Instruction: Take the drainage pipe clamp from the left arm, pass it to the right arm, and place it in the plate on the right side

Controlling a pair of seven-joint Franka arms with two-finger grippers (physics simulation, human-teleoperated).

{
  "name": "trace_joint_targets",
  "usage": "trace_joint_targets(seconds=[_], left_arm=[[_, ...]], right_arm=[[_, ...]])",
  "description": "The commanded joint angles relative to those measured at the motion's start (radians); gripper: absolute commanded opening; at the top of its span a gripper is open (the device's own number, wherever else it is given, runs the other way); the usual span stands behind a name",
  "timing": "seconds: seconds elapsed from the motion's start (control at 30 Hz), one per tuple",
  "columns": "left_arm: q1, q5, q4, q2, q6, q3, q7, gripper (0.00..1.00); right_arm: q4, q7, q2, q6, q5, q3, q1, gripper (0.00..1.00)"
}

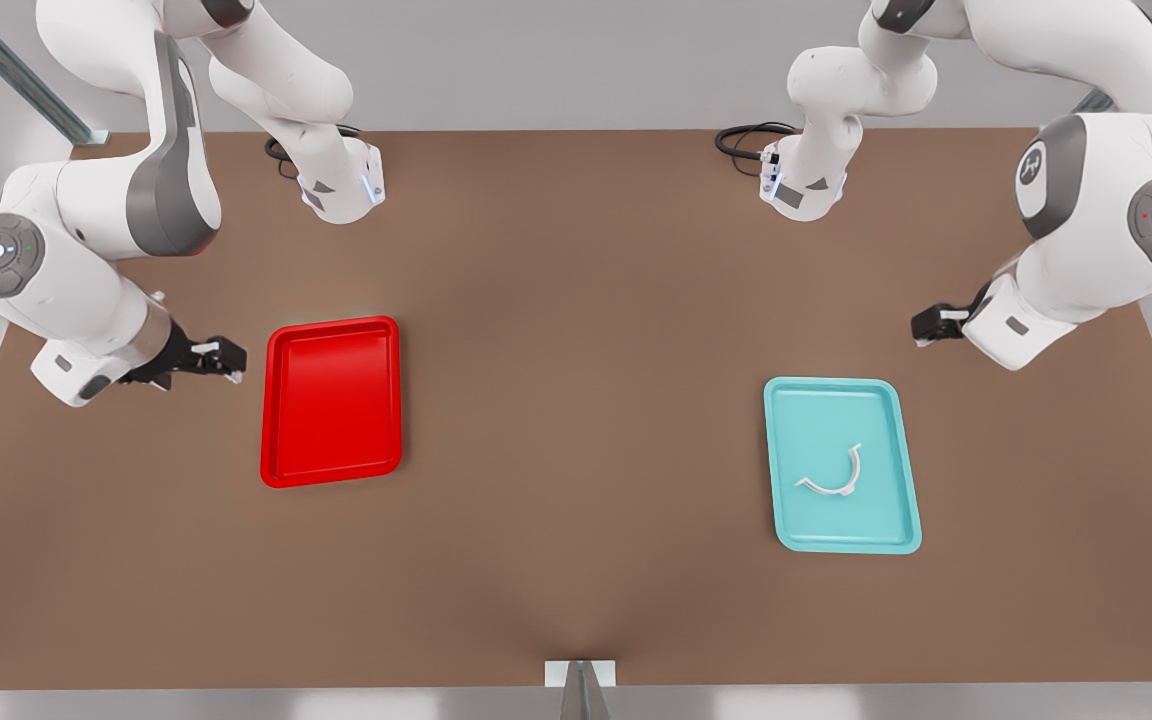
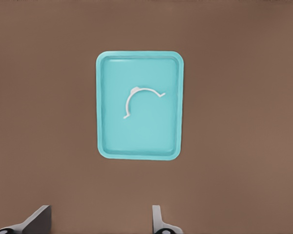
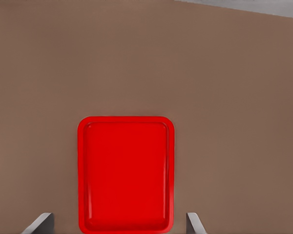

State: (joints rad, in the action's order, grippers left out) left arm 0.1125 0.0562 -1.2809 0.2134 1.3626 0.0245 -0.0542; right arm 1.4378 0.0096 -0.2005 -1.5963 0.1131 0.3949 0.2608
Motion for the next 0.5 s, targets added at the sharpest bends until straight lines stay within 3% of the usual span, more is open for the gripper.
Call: trace_joint_targets(seconds=[0.0, 0.07, 0.1, 0.2, 0.3, 0.47], left_arm=[[-0.005, 0.016, 0.000, 0.012, 0.070, 0.000, 0.183, 1.00], [-0.010, -0.028, -0.002, 0.099, 0.122, 0.000, 0.178, 1.00], [-0.034, -0.067, -0.099, 0.113, 0.241, 0.003, 0.139, 1.00], [-0.051, -0.068, -0.466, 0.078, 0.723, 0.005, -0.203, 0.97], [-0.099, -0.111, -0.695, 0.115, 1.153, 0.005, -0.289, 0.93], [-0.146, -0.108, -0.706, 0.248, 1.317, 0.008, -0.286, 0.95]], right_arm=[[0.000, 0.006, 0.001, -0.051, 0.000, 0.001, 0.000, 1.00], [0.000, 0.006, 0.001, -0.051, 0.000, 0.001, 0.000, 1.00], [0.000, 0.006, 0.001, -0.051, 0.000, 0.001, 0.000, 1.00], [0.000, 0.006, 0.001, -0.051, 0.000, 0.001, 0.000, 1.00], [0.000, 0.007, 0.001, -0.051, 0.000, 0.001, 0.000, 1.00], [0.000, 0.007, 0.001, -0.051, 0.000, 0.001, 0.000, 1.00]])
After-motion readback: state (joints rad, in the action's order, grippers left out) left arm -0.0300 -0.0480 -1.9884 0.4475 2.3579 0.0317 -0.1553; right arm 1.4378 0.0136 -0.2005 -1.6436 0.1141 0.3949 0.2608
